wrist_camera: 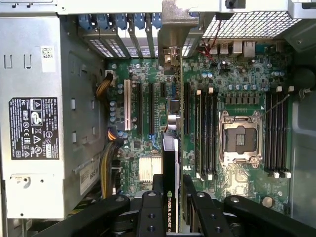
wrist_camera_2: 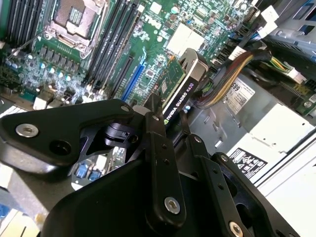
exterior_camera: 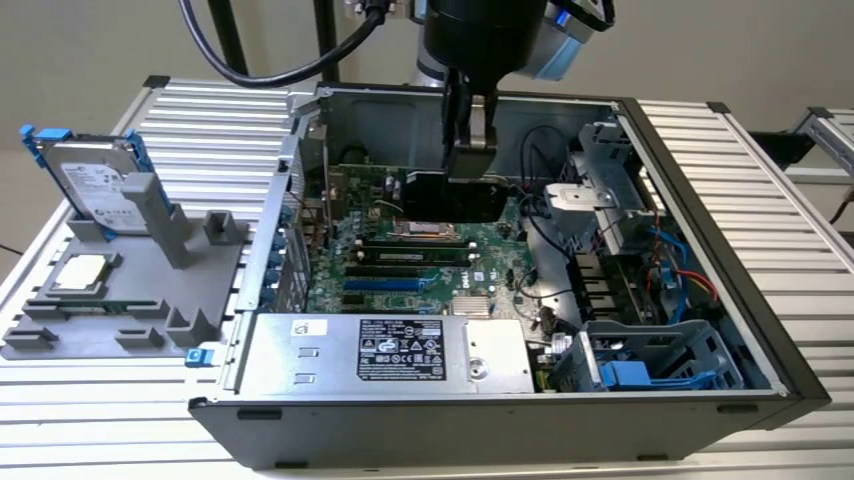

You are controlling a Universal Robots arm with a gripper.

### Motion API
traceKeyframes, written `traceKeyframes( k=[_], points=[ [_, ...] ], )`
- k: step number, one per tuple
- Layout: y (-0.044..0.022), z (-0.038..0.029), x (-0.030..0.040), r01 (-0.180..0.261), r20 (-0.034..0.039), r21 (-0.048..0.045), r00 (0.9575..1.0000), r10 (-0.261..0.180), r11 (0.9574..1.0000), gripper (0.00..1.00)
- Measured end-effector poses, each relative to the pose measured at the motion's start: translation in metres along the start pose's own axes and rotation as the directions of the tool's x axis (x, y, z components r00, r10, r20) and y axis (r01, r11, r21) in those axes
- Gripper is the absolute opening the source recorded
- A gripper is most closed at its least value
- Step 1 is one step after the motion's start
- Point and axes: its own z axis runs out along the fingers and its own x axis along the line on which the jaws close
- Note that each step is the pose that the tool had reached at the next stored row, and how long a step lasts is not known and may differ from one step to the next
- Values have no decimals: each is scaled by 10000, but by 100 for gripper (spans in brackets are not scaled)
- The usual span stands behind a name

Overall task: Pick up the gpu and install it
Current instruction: 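Insert the gpu into the slot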

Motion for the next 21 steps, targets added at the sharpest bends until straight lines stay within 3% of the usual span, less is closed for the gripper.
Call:
traceKeyframes(
  k=[9, 21],
  points=[
    [0, 54, -3, -70, 0, -2, 10000, 70, 10000, 0],
    [0, 55, -3, -74, 0, -2, 10000, 74, 10000, 0]
  ],
)
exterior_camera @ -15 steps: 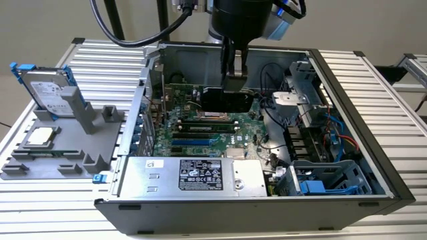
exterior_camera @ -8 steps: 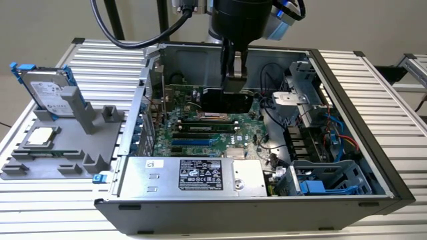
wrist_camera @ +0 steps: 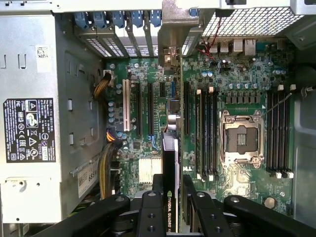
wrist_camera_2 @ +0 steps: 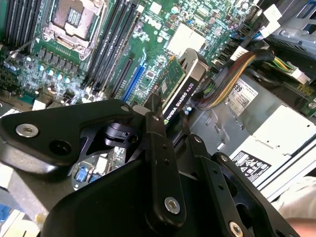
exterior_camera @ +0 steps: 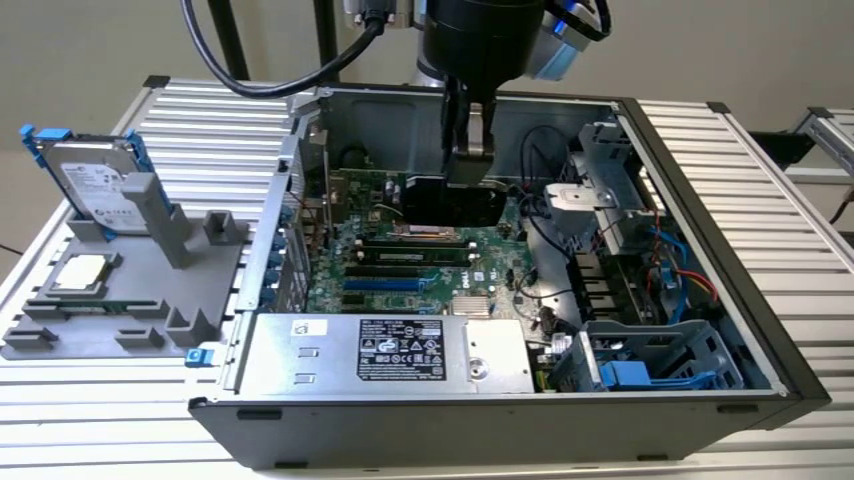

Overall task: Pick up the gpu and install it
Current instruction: 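Insert the gpu into the slot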

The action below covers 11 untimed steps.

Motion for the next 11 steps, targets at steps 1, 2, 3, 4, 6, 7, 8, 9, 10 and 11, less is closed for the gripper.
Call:
traceKeyframes(
  k=[1, 2, 3, 4, 6, 7, 8, 9, 10, 11],
  points=[
    [0, 0, 0, 0, -1, 1, 10000, 0, 10000, 0],
    [0, 7, 0, 0, 3, 2, 10000, 0, 10000, 0],
    [0, 17, 0, 0, 5, 2, 10000, 0, 10000, 0],
    [0, 28, 0, 0, 2, 1, 10000, 0, 10000, 0],
    [-1, 55, 0, 0, 1, 1, 10000, 0, 10000, 0],
    [-1, 67, 0, 0, 1, 0, 10000, 0, 10000, 0],
    [-1, 81, -1, 0, 1, 0, 10000, 0, 10000, 0],
    [-1, 97, -1, 0, 1, 0, 10000, 0, 10000, 0],
    [-1, 115, -1, 0, 1, 0, 10000, 0, 10000, 0],
    [-1, 133, -1, 0, -1, -1, 10000, 0, 10000, 0]
  ],
)
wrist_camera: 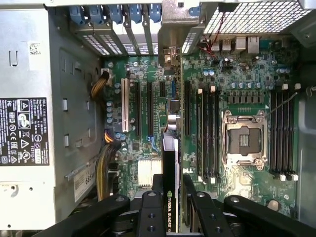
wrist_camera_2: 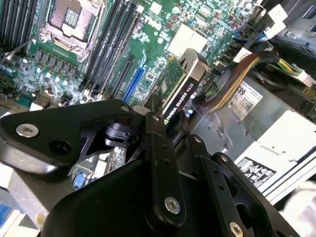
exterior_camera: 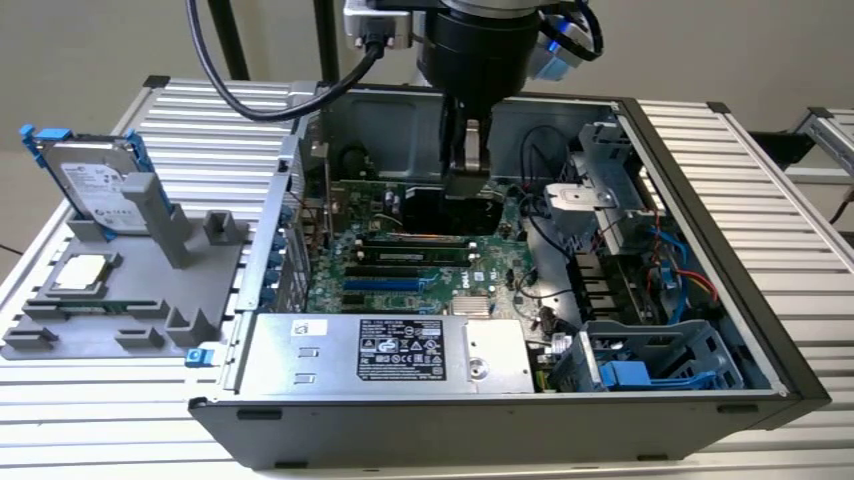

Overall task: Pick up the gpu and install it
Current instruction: 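Insert the gpu into the slot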

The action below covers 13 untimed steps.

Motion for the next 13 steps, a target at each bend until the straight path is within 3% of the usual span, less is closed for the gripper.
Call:
traceKeyframes(
  k=[6, 13],
  points=[
    [0, 61, -1, -57, -19, 1, 10000, 57, 10000, 0],
    [7, 187, -2, -375, -38, 0, 9993, 375, 9993, 0]
  ],
)
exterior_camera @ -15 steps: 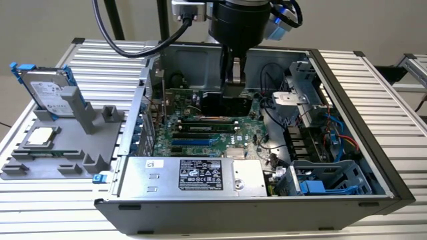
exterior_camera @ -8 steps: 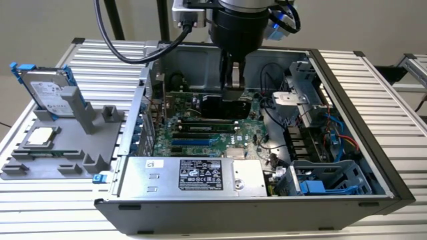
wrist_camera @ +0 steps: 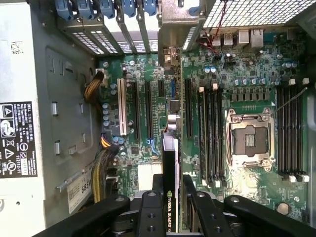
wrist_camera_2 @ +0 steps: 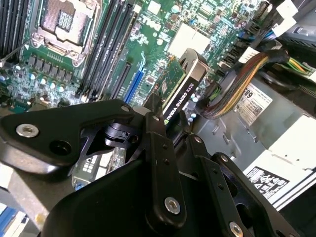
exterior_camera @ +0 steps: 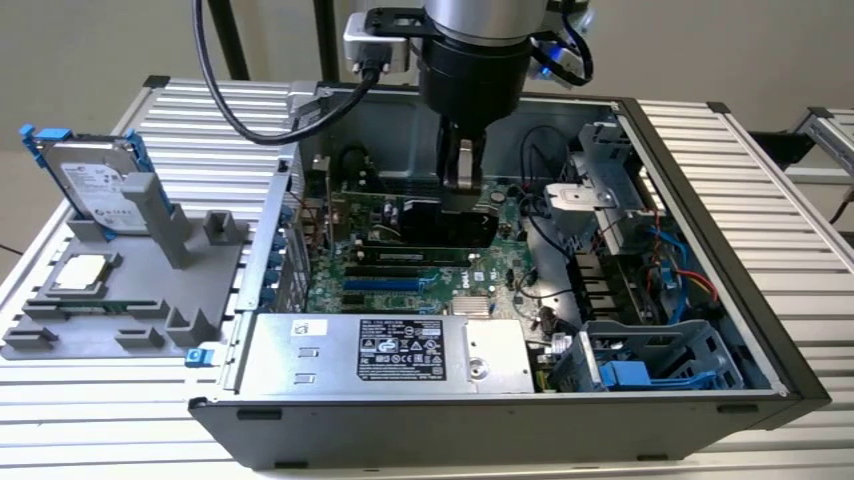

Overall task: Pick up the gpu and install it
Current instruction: 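Insert the gpu into the slot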

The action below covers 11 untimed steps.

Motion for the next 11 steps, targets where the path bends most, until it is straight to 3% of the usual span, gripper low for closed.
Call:
traceKeyframes(
  k=[11],
  points=[
    [47, 170, 0, -281, 1, -4, 9996, 281, 9996, 0]
  ],
)
